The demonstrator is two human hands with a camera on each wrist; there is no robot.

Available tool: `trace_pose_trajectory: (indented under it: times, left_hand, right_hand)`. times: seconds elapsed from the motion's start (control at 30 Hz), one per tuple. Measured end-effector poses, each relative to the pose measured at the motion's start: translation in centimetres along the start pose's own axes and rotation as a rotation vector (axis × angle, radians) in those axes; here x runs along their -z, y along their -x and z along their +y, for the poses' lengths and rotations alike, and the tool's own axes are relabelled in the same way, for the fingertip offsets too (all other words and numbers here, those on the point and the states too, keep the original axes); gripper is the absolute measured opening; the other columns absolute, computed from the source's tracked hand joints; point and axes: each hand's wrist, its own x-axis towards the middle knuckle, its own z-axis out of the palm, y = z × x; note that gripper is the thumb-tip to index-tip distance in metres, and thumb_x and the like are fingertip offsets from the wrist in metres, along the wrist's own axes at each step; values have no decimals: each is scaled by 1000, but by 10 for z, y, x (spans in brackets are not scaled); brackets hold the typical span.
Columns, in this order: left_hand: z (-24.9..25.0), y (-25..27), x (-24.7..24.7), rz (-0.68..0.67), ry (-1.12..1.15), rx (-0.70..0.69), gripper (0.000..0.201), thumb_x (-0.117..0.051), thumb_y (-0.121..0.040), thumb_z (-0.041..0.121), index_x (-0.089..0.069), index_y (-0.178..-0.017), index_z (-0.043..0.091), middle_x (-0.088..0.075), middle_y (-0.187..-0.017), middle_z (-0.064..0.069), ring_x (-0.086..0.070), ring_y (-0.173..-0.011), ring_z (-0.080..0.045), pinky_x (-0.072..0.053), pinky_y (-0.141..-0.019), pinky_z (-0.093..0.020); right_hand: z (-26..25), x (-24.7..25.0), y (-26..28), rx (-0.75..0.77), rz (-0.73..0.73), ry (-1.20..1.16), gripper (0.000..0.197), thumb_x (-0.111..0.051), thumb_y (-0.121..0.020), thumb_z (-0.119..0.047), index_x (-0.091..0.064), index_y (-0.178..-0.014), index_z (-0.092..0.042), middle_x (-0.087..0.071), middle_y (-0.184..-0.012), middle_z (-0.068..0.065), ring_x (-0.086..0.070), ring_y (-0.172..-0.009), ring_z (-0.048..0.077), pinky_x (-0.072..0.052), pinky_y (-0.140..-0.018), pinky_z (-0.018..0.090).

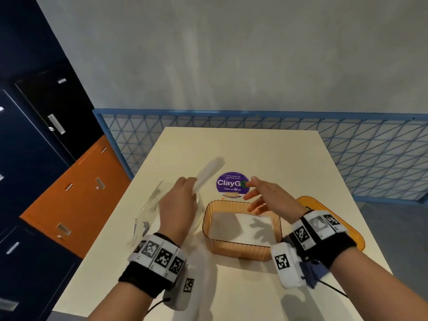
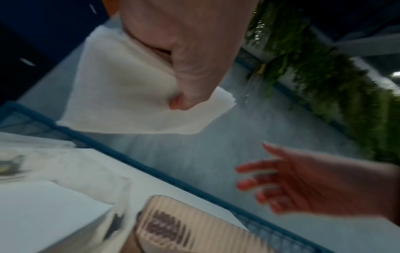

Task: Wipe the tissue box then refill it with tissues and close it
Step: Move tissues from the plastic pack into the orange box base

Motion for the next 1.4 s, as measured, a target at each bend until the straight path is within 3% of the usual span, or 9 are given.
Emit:
trace_pose_trajectory:
  times: [0.17, 0.3, 0.4, 0.53, 0.67, 0.9, 1.1, 1.3, 1.4]
  left_hand:
    - [28, 28, -19, -77, 123, -275, 52, -75, -59, -1, -66, -107, 18, -69, -103, -5, -69, -78, -25, -50, -48, -26]
    - [27, 39, -34, -143, 265, -440, 47, -63, -79, 36, -52, -121, 19, -53, -131, -8, -53, -118, -23, -47, -92, -31]
    - [25, 42, -32, -162, 640, -183, 59, -40, -87, 62, -47, -130, 22, -36, -138, 8, -30, -133, -6, -26, -109, -21]
    - [26, 25, -30, -271, 995, 512, 51, -33, -99, 43, -28, -144, 19, -37, -139, 3, -36, -126, -12, -30, -101, -26]
    - [27, 16, -33, -536, 1102, 650, 60, -35, -93, 55, -29, -142, 22, -48, -133, 1, -49, -117, -18, -41, -100, -38]
    - [33, 10, -30, -400, 775, 566, 57, -41, -97, 9, -16, -148, 14, -49, -134, -18, -54, -111, -27, -44, -92, -32]
    - [25, 19, -56, -473, 409, 327, 64, -46, -93, 7, -16, -148, 16, -63, -111, -18, -61, -99, -30, -51, -87, -40]
    - [31, 26, -68, -427, 20, 176, 55, -41, -95, 9, -22, -145, 21, -46, -131, -11, -54, -112, -28, -45, -89, -36]
    - [34, 27, -73, -405, -76, 148, 57, -52, -90, 8, -30, -142, 16, -57, -116, -8, -59, -103, -25, -48, -80, -36]
  right_hand:
    - [-41, -4, 8, -121, -247, -313, 57, -34, -93, -56, -55, -118, -9, -65, -109, 17, -66, -93, 33, -58, -69, 36]
    - [-42, 3, 4, 47, -123, 211, 23, -44, -93, -8, -49, -115, -11, -58, -117, 12, -57, -99, 25, -50, -78, 33]
    - [-39, 13, 4, 81, -31, 387, 39, -42, -89, -6, -44, -128, -9, -56, -123, 13, -55, -108, 30, -45, -86, 36]
    - [-37, 24, 10, 81, -3, 248, 40, -44, -89, -7, -44, -129, -12, -58, -123, 10, -56, -110, 28, -46, -96, 43]
    - [-36, 19, 18, 72, -41, 126, 31, -42, -90, -3, -49, -119, -14, -61, -116, 9, -58, -107, 27, -47, -91, 38]
    - [8, 16, 3, -78, 103, 236, 12, -47, -89, -3, -54, -98, -6, -58, -99, 13, -56, -92, 27, -43, -79, 34]
    - [56, -7, -8, -231, 149, 523, 34, -46, -92, -10, -48, -125, -4, -54, -131, 15, -51, -119, 30, -41, -92, 29]
    - [56, -22, -7, -219, 166, 695, 38, -44, -93, -6, -41, -131, -2, -53, -132, 19, -51, -121, 32, -43, -95, 31]
    - [53, -28, 2, -133, 168, 847, 44, -46, -93, -5, -33, -135, -3, -46, -134, 15, -51, -120, 27, -43, -94, 29]
